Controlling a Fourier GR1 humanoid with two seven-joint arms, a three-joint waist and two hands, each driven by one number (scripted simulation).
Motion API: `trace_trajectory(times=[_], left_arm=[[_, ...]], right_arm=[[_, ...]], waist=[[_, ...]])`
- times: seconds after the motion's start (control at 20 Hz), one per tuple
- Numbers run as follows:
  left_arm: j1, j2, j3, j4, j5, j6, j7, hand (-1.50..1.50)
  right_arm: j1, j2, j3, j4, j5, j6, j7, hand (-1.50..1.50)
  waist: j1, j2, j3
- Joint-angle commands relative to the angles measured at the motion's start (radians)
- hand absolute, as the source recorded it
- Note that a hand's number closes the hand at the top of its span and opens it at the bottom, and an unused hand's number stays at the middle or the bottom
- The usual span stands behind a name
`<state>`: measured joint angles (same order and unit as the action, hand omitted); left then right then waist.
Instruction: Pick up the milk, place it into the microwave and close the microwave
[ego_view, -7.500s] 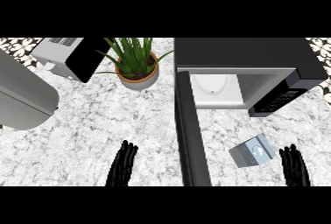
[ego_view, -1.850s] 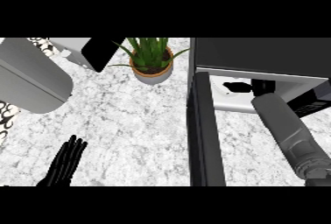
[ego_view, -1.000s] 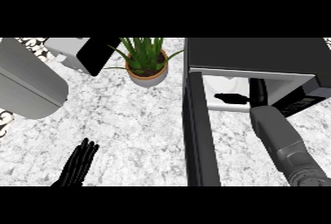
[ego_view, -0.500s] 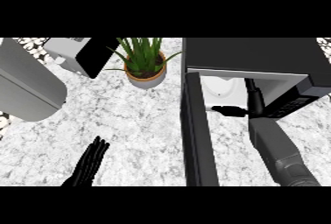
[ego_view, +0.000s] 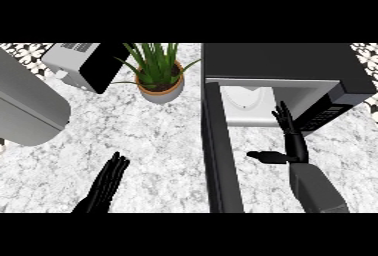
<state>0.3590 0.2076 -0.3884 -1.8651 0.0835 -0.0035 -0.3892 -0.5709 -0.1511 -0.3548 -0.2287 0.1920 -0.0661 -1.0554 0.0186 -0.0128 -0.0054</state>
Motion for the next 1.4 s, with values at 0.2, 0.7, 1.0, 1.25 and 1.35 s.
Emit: trace_trajectory(times=[0.2, 0.7, 1.0, 1.25, 1.35], left_arm=[[-0.015, 0.012, -0.054, 0.05, 0.02, -0.077, 0.019, -1.5], [-0.086, 0.063, -0.101, 0.084, -0.13, -0.073, 0.119, 1.5], [-0.177, 0.042, -0.217, 0.199, -0.299, -0.07, 0.123, 1.5], [-0.268, -0.072, -0.305, 0.321, -0.334, -0.095, 0.153, 1.5], [-0.298, -0.152, -0.324, 0.395, -0.353, -0.06, 0.178, 1.5]], right_arm=[[0.219, -0.031, -0.015, -0.081, -0.078, 0.297, -0.12, -1.5], [0.438, -0.053, 0.029, -0.398, -0.173, 0.43, -0.044, -1.5], [0.575, -0.058, 0.073, -0.647, -0.24, 0.47, 0.069, -1.5], [0.738, -0.039, 0.102, -0.882, -0.313, 0.468, 0.151, -1.5], [0.791, -0.087, 0.087, -0.989, -0.377, 0.524, 0.205, -1.5]], waist=[[-0.043, 0.007, 0.005], [-0.05, 0.003, 0.003], [-0.064, 0.001, 0.002], [-0.05, 0.008, 0.003], [-0.059, 0.008, 0.002]])
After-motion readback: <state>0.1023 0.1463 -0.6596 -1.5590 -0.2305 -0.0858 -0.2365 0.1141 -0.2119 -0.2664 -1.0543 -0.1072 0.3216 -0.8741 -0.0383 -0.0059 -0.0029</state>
